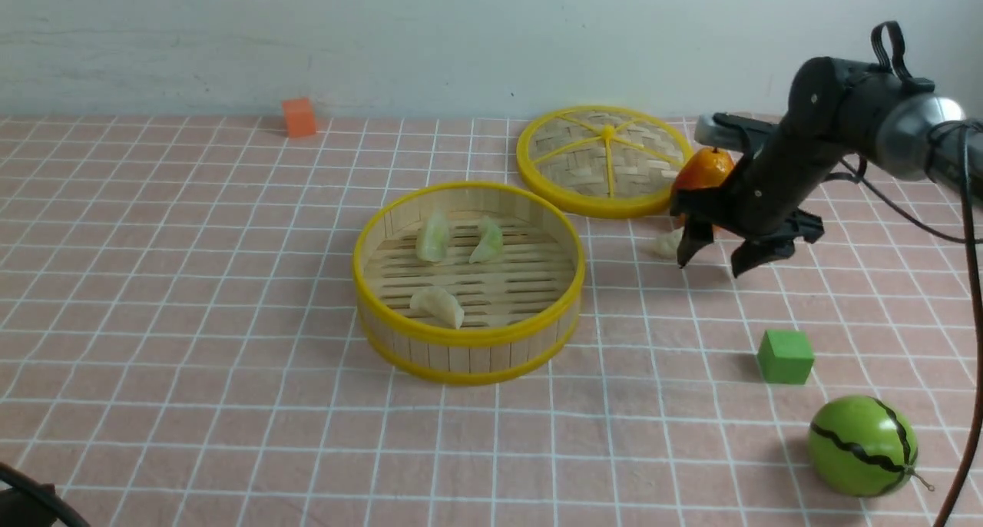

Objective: Put the dumplings into the steamer on the table with the pink tablecloth.
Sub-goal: 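Reach for and grasp a dumpling lying on the table beside the steamer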

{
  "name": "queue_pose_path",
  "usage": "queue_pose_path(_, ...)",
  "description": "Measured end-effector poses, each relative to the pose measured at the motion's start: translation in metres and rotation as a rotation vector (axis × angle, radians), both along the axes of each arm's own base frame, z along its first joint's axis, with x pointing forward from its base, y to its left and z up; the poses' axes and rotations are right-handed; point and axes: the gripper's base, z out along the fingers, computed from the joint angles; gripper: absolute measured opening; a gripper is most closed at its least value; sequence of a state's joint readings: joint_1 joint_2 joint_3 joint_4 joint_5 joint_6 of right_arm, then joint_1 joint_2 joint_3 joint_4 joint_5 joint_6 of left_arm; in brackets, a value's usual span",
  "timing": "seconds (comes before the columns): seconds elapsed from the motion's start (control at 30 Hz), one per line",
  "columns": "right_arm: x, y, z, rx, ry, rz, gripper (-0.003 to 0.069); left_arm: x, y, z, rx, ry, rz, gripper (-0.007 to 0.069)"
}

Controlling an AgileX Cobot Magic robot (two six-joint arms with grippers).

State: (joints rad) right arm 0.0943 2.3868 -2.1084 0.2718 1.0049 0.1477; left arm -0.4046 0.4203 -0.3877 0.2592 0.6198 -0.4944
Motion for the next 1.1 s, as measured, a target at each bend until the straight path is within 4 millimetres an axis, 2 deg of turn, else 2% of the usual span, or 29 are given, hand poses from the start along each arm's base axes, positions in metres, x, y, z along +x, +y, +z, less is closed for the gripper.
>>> queue_pose_path(0.3,0.013,0.015,0.004,0.078,-0.144,-0.065,0.0514,0.001,0.002,-0.01,0.051,0.001,-0.002,-0.0013)
queue_pose_path(0.5,0.02,0.023,-0.015,0.057,-0.189,-0.059,0.0476,0.002,0.001,-0.009,0.051,-0.015,-0.006,-0.0011)
queue_pose_path(0.7,0.019,0.03,-0.019,-0.038,-0.213,0.07,0.0266,0.002,0.001,-0.008,0.052,-0.022,-0.008,-0.0011)
queue_pose_path(0.8,0.018,0.03,-0.019,-0.054,-0.206,0.104,0.0184,0.002,0.001,-0.008,0.052,-0.022,-0.008,-0.0011)
queue_pose_path(0.83,0.017,0.03,-0.019,-0.058,-0.2,0.118,0.0183,0.002,0.001,-0.008,0.053,-0.022,-0.008,-0.0009)
queue_pose_path(0.97,0.006,0.033,-0.009,-0.045,-0.1,0.173,0.0185,0.002,0.001,-0.008,0.054,-0.023,-0.008,-0.0005)
queue_pose_path(1.0,-0.003,0.041,0.008,-0.003,-0.055,0.221,0.0184,0.002,0.001,-0.008,0.054,-0.023,-0.008,-0.0003)
queue_pose_path(1.07,-0.01,0.049,0.021,0.017,-0.053,0.272,0.0184,0.002,0.001,-0.008,0.055,-0.023,-0.008,-0.0003)
queue_pose_path(1.1,-0.018,0.06,0.04,0.037,-0.067,0.338,0.0184,0.002,0.001,-0.008,0.055,-0.023,-0.008,-0.0003)
